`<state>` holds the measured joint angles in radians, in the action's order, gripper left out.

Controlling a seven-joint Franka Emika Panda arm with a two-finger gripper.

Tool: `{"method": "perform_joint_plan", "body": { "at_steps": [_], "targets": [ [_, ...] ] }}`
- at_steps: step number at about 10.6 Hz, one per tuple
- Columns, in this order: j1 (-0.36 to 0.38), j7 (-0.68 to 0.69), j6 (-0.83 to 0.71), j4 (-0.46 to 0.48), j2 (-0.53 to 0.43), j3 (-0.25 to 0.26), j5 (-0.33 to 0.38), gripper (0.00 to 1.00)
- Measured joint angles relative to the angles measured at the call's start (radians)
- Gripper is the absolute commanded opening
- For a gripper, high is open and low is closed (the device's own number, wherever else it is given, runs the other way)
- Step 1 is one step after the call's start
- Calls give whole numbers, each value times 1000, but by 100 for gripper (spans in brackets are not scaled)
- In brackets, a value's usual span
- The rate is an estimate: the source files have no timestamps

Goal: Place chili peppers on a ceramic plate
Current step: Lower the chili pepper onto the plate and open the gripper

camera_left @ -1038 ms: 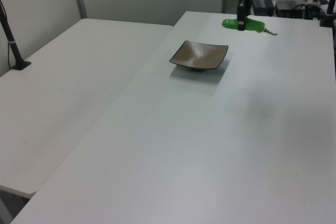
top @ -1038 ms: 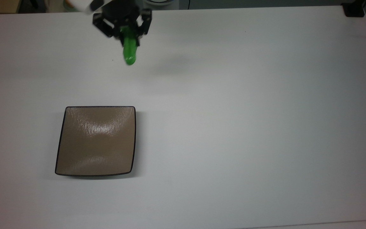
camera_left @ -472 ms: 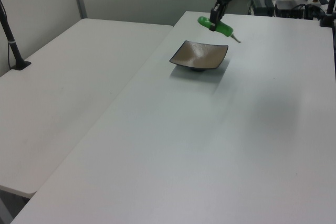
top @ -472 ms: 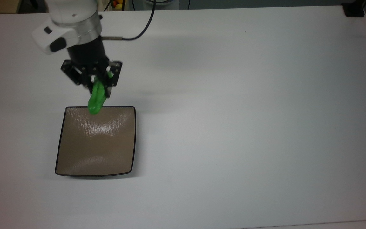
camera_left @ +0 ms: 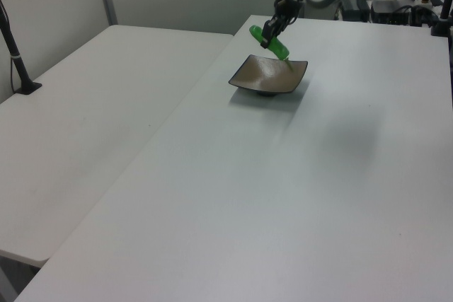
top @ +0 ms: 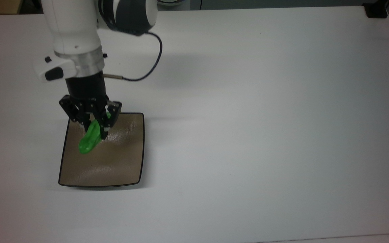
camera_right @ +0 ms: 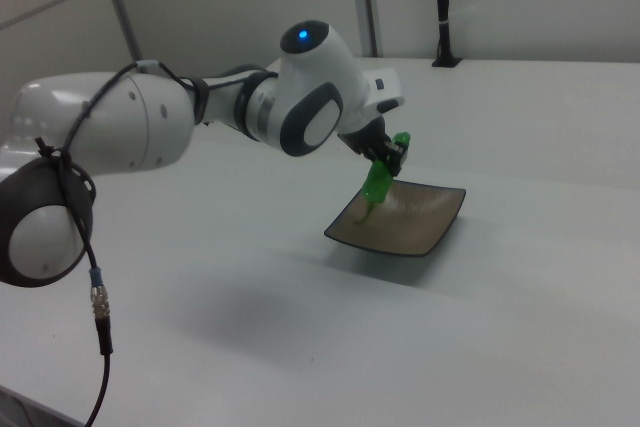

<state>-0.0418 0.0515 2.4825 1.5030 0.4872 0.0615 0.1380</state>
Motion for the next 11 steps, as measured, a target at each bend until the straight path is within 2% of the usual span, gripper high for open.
{"method": "perform_joint_plan", "body": {
  "at_steps": [3, 5, 6, 7, 8, 9, 11],
  "targets": [
    [1, -22, 128, -1, 71, 0, 2, 12],
    [1, -35, 170, -3, 100, 0, 2, 17],
    [1, -37, 184, -3, 112, 0, 2, 29],
    [1, -38, 206, -4, 124, 0, 2, 49],
    [1, -38, 219, -4, 134, 0, 2, 80],
    [0, -39, 222, -5, 139, 0, 2, 100],
    [0, -40, 222, -7, 140, 0, 2, 100]
  ]
}}
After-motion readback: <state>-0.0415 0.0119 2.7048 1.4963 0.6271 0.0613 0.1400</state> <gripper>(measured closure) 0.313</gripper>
